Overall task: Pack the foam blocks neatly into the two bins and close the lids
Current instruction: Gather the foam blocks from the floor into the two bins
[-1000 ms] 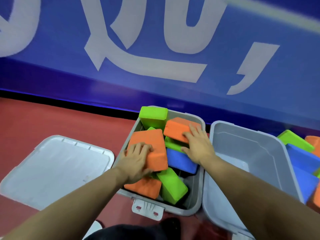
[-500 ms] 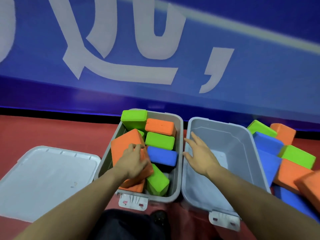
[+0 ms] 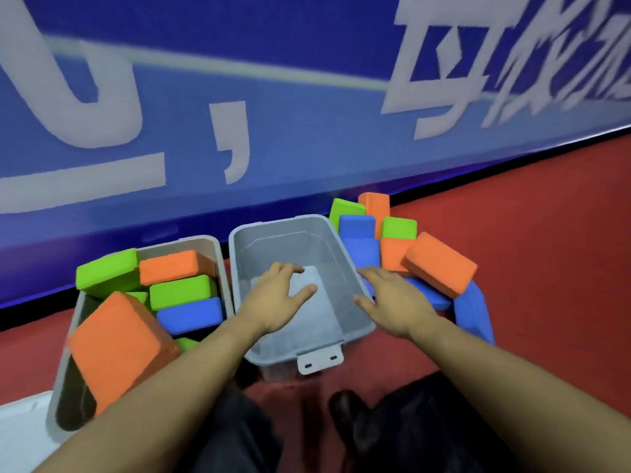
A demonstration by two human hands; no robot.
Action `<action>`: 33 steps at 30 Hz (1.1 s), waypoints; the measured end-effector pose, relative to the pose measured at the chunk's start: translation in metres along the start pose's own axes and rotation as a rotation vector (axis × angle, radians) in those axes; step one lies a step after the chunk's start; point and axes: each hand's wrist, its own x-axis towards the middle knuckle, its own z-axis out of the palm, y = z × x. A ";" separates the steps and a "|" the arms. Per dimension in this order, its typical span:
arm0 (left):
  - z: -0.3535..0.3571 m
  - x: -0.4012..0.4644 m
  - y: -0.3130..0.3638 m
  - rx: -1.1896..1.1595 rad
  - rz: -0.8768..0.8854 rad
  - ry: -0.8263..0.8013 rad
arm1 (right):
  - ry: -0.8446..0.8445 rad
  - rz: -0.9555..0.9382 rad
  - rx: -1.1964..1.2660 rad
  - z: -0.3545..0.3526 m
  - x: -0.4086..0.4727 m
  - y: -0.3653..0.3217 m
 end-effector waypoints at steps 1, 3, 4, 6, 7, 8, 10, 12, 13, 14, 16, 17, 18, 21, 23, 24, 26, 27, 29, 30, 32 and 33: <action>0.008 0.002 0.017 0.008 0.031 -0.024 | 0.008 0.039 -0.001 -0.005 -0.014 0.021; 0.024 0.007 0.049 0.023 0.086 -0.067 | 0.034 0.122 0.012 -0.015 -0.043 0.061; 0.032 0.009 0.065 0.030 0.109 -0.085 | 0.046 0.167 0.024 -0.020 -0.055 0.081; 0.049 0.015 0.094 0.050 0.151 -0.119 | 0.067 0.260 0.064 -0.025 -0.078 0.122; 0.058 0.019 0.108 0.061 0.164 -0.134 | 0.074 0.305 0.084 -0.025 -0.089 0.142; 0.068 0.023 0.122 0.065 0.168 -0.152 | 0.071 0.350 0.103 -0.024 -0.100 0.163; 0.089 0.031 0.148 0.056 0.153 -0.183 | 0.066 0.439 0.143 -0.021 -0.122 0.203; 0.111 0.038 0.171 0.042 0.139 -0.209 | 0.070 0.509 0.176 -0.017 -0.141 0.241; 0.122 0.043 0.181 0.038 0.133 -0.222 | 0.071 0.535 0.191 -0.014 -0.150 0.259; 0.133 0.047 0.192 0.037 0.128 -0.232 | 0.071 0.557 0.206 -0.009 -0.158 0.276; 0.155 0.059 0.212 0.033 0.112 -0.246 | 0.072 0.611 0.253 0.000 -0.172 0.307; 0.165 0.065 0.221 0.030 0.098 -0.254 | 0.068 0.641 0.280 0.006 -0.178 0.321; 0.176 0.070 0.230 0.028 0.087 -0.265 | 0.060 0.671 0.305 0.013 -0.183 0.336; 0.212 0.089 0.252 0.051 0.078 -0.326 | 0.018 0.734 0.348 0.039 -0.195 0.378; 0.239 0.103 0.265 0.066 0.091 -0.367 | -0.022 0.783 0.372 0.056 -0.199 0.404; 0.254 0.112 0.270 0.075 0.093 -0.389 | -0.036 0.807 0.386 0.066 -0.199 0.417; 0.284 0.133 0.275 0.074 0.077 -0.431 | -0.073 0.855 0.410 0.088 -0.194 0.441; 0.301 0.144 0.275 0.056 0.058 -0.443 | -0.097 0.880 0.419 0.100 -0.190 0.452; 0.334 0.169 0.269 0.001 -0.007 -0.460 | -0.151 0.936 0.450 0.128 -0.180 0.471; 0.351 0.181 0.266 -0.037 -0.055 -0.468 | -0.172 0.969 0.472 0.142 -0.175 0.479; 0.384 0.203 0.257 -0.109 -0.177 -0.498 | -0.205 1.034 0.494 0.167 -0.164 0.493; 0.401 0.216 0.251 -0.145 -0.241 -0.520 | -0.222 1.058 0.495 0.180 -0.159 0.502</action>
